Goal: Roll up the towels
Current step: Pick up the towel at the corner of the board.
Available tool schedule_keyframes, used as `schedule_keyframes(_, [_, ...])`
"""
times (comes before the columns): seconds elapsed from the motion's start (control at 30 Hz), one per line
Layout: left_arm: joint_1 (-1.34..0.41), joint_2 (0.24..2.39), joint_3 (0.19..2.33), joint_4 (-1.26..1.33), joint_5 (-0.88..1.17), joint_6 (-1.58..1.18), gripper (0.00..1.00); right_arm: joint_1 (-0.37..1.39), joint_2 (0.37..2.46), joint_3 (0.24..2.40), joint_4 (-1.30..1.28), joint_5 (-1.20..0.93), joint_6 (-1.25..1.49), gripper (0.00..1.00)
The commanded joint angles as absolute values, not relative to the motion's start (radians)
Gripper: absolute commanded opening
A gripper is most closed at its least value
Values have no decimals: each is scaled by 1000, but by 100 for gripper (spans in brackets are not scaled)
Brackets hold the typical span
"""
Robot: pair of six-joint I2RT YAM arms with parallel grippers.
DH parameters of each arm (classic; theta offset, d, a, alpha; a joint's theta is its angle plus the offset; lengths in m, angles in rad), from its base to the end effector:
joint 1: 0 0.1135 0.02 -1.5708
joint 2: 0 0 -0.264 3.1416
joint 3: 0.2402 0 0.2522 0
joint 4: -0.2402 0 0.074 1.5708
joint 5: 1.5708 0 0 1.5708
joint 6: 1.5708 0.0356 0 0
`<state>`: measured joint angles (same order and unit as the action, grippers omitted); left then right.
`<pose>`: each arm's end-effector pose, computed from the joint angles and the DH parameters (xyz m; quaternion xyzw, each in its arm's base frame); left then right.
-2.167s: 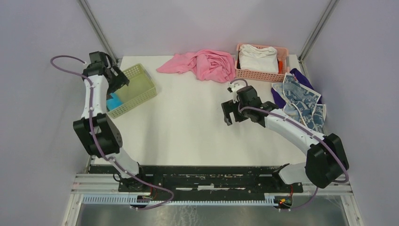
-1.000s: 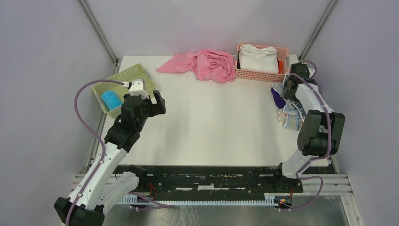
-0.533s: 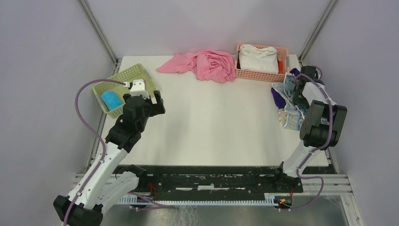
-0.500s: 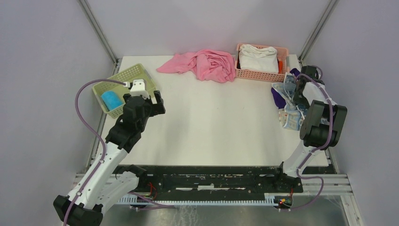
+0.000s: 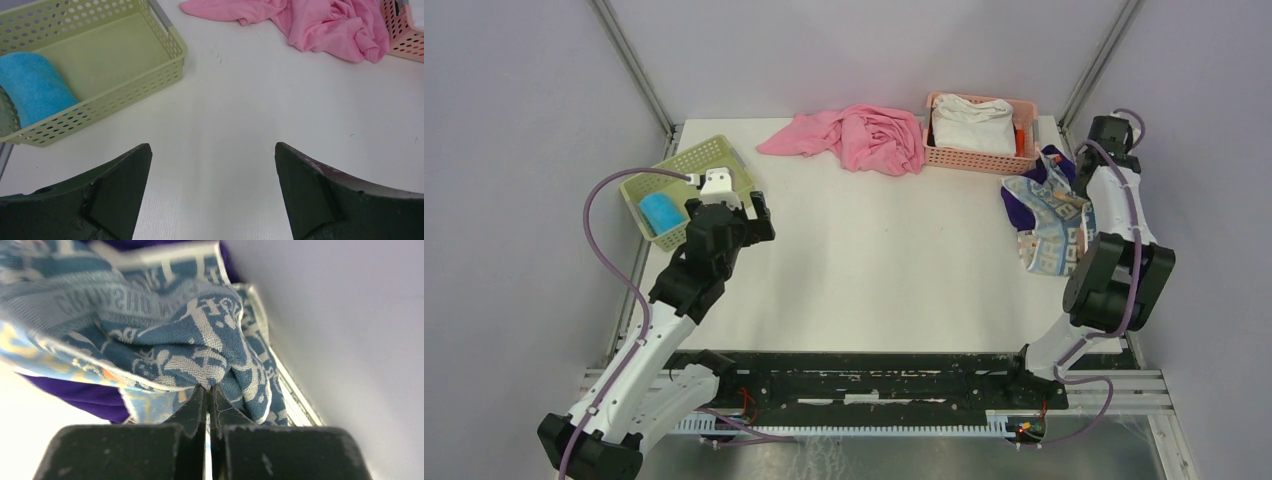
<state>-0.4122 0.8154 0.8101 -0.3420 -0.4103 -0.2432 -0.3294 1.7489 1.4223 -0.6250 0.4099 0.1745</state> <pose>0.1748 -0.0609 0.3281 -0.0489 0.8085 -0.0231 0.5860 0.3549 -0.1363 0.2647 0.2925 0.8876 -0.2163 0.2824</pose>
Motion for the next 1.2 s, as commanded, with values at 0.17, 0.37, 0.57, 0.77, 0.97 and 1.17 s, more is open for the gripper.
schedule_keyframes(0.17, [-416,825,804,-291,-420,-202,99,-294,1532,1708,-619,352,170,1])
schedule_keyframes(0.37, [-413,833,800,-288,-420,-204,99,-125,1534,1877,-650,287,68,1])
schedule_keyframes(0.57, [-407,833,794,-281,-416,-206,99,-1,1556,1929,-616,301,24,0])
schedule_keyframes(0.77, [-399,829,786,-272,-413,-207,99,0,1589,1924,-584,411,0,1])
schedule_keyframes(0.97, [-392,834,785,-270,-398,-210,99,-1,1616,1927,-560,575,-37,0])
schedule_keyframes(1.17, [-388,834,784,-267,-386,-212,99,-6,1648,1862,-586,644,-41,15])
